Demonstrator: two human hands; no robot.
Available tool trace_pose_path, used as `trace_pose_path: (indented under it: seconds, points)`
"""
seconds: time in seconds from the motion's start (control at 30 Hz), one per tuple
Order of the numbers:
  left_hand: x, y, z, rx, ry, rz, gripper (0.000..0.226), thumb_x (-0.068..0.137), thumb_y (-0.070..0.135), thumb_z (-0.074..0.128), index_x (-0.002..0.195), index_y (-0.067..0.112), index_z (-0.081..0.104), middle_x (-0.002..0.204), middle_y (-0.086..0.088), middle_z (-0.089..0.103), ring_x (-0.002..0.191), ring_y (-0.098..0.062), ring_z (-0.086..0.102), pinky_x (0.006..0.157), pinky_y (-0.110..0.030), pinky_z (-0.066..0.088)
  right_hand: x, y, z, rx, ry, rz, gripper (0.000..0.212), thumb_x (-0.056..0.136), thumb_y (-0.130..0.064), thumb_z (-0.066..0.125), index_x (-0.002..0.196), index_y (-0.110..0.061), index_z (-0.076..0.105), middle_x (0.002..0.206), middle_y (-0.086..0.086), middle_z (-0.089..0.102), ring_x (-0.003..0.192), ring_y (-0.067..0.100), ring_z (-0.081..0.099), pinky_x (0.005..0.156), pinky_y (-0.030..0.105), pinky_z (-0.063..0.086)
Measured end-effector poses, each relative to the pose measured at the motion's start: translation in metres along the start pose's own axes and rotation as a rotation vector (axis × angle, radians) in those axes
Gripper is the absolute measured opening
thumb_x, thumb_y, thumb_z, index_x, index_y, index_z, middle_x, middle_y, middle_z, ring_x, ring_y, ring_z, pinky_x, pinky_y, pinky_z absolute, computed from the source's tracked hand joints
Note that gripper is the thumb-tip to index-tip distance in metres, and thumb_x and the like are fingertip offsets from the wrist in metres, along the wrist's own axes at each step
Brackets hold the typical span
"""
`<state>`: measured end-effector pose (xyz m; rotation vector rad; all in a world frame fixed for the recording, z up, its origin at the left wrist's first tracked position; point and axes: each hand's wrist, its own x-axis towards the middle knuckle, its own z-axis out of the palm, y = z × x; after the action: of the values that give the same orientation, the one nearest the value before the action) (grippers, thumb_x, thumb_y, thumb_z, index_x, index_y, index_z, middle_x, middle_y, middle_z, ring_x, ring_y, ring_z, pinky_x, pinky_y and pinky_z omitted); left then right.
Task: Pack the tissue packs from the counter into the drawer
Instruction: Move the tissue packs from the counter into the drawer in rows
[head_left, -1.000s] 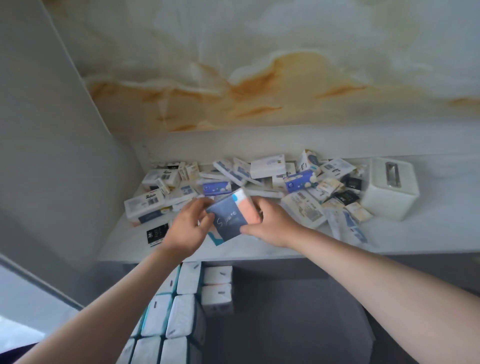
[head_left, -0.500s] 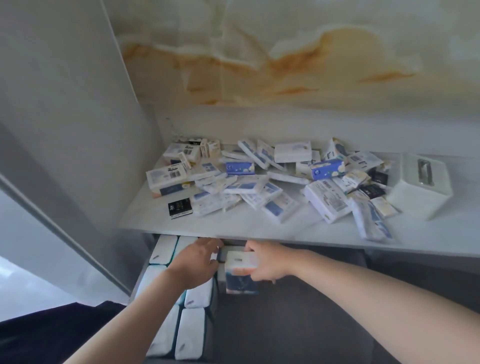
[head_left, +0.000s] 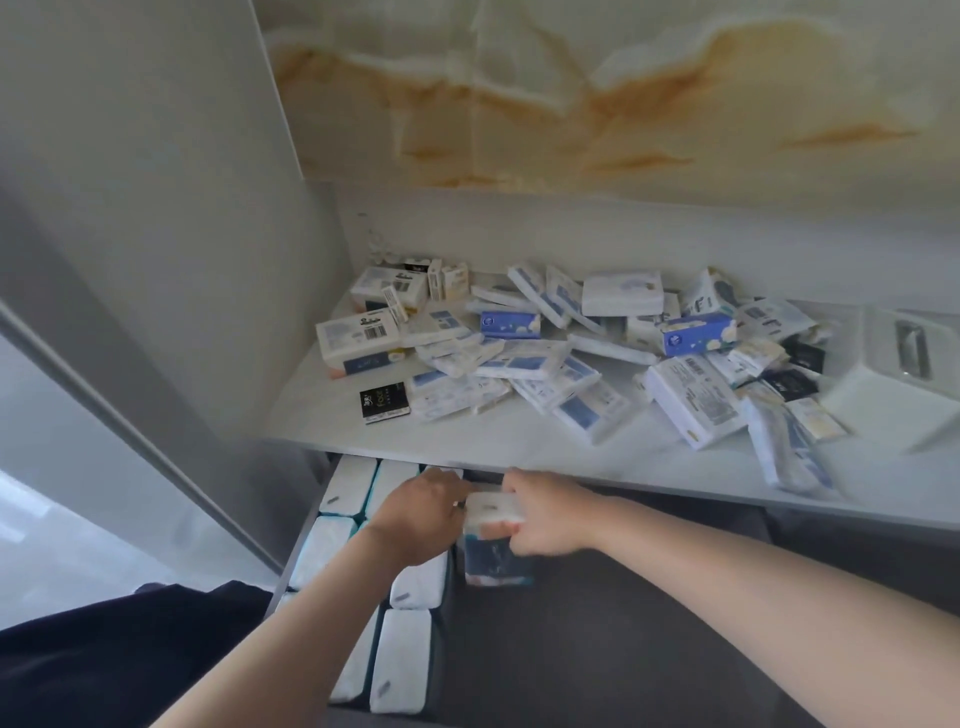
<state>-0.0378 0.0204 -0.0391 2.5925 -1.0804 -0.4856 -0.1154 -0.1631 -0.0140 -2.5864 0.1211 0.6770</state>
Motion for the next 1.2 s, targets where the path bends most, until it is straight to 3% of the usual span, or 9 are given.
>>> trace_pose_path:
  seconds: [0.13, 0.27, 0.4, 0.53, 0.67, 0.83, 0.97, 1.2]
  points:
    - [-0.005, 0.002, -0.001, -0.077, -0.008, -0.035, 0.042, 0.083, 0.006, 0.044, 0.121, 0.020, 0.056, 0.123, -0.001, 0.057, 0.116, -0.021, 0.049, 0.093, -0.033, 0.044, -0.009, 0.005, -0.011, 0.024, 0.003, 0.025, 0.043, 0.075, -0.029, 0.070, 0.107, -0.027, 0.042, 0.099, -0.002, 0.055, 0.075, 0.013, 0.054, 0.055, 0.028, 0.039]
    - [-0.005, 0.006, -0.001, -0.078, -0.025, -0.050, 0.050, 0.082, -0.001, 0.043, 0.127, 0.020, 0.053, 0.128, 0.002, 0.055, 0.117, -0.019, 0.049, 0.092, -0.030, 0.045, -0.021, 0.001, -0.017, 0.107, -0.044, 0.000, 0.036, 0.079, -0.028, 0.068, 0.104, -0.023, 0.043, 0.090, 0.000, 0.056, 0.057, 0.015, 0.057, 0.047, 0.028, 0.047]
    - [-0.009, 0.005, 0.003, -0.119, -0.036, -0.063, 0.055, 0.081, -0.002, 0.039, 0.128, 0.024, 0.055, 0.127, 0.006, 0.058, 0.114, -0.017, 0.054, 0.094, -0.031, 0.047, -0.023, 0.006, 0.015, -0.053, -0.136, -0.026, 0.045, 0.076, -0.027, 0.073, 0.110, -0.022, 0.044, 0.106, 0.007, 0.058, 0.078, 0.020, 0.057, 0.054, 0.027, 0.044]
    - [-0.013, 0.004, 0.015, -0.052, -0.047, -0.037, 0.045, 0.087, 0.012, 0.044, 0.129, 0.025, 0.054, 0.129, 0.003, 0.056, 0.119, -0.019, 0.050, 0.097, -0.032, 0.044, -0.007, 0.017, 0.063, -0.069, -0.024, -0.013, 0.049, 0.078, -0.026, 0.070, 0.119, -0.021, 0.044, 0.123, 0.002, 0.048, 0.105, 0.026, 0.059, 0.075, 0.030, 0.048]
    - [-0.015, 0.002, 0.030, 0.213, -0.072, 0.115, 0.054, 0.084, 0.043, 0.056, 0.135, 0.028, 0.052, 0.132, 0.005, 0.053, 0.124, -0.016, 0.043, 0.102, -0.033, 0.039, 0.003, 0.014, 0.082, -0.193, 0.098, -0.001, 0.050, 0.080, -0.031, 0.070, 0.123, -0.018, 0.047, 0.126, 0.002, 0.032, 0.098, 0.031, 0.060, 0.075, 0.040, 0.051]
    - [-0.008, -0.002, 0.042, 0.465, -0.089, 0.248, 0.054, 0.081, 0.058, 0.056, 0.127, 0.028, 0.059, 0.129, 0.004, 0.053, 0.122, -0.018, 0.040, 0.103, -0.035, 0.034, 0.017, 0.015, 0.099, -0.342, 0.189, -0.021, 0.060, 0.082, -0.037, 0.072, 0.129, -0.014, 0.044, 0.130, 0.007, 0.031, 0.102, 0.031, 0.057, 0.075, 0.043, 0.051]
    - [-0.003, -0.005, 0.048, 0.587, -0.083, 0.293, 0.047, 0.085, 0.051, 0.059, 0.123, 0.024, 0.061, 0.127, 0.000, 0.054, 0.121, -0.022, 0.041, 0.102, -0.036, 0.033, 0.023, 0.018, 0.115, -0.322, 0.247, -0.005, 0.065, 0.084, -0.040, 0.069, 0.133, -0.013, 0.035, 0.142, 0.010, 0.024, 0.109, 0.031, 0.055, 0.074, 0.041, 0.052]
    - [-0.005, -0.007, 0.053, 0.578, -0.062, 0.294, 0.046, 0.083, 0.044, 0.061, 0.125, 0.023, 0.058, 0.129, 0.000, 0.051, 0.122, -0.022, 0.040, 0.104, -0.036, 0.032, 0.019, 0.019, 0.125, -0.209, 0.219, -0.016, 0.083, 0.080, -0.039, 0.070, 0.145, -0.023, 0.019, 0.149, 0.008, 0.010, 0.117, 0.033, 0.049, 0.083, 0.043, 0.054]
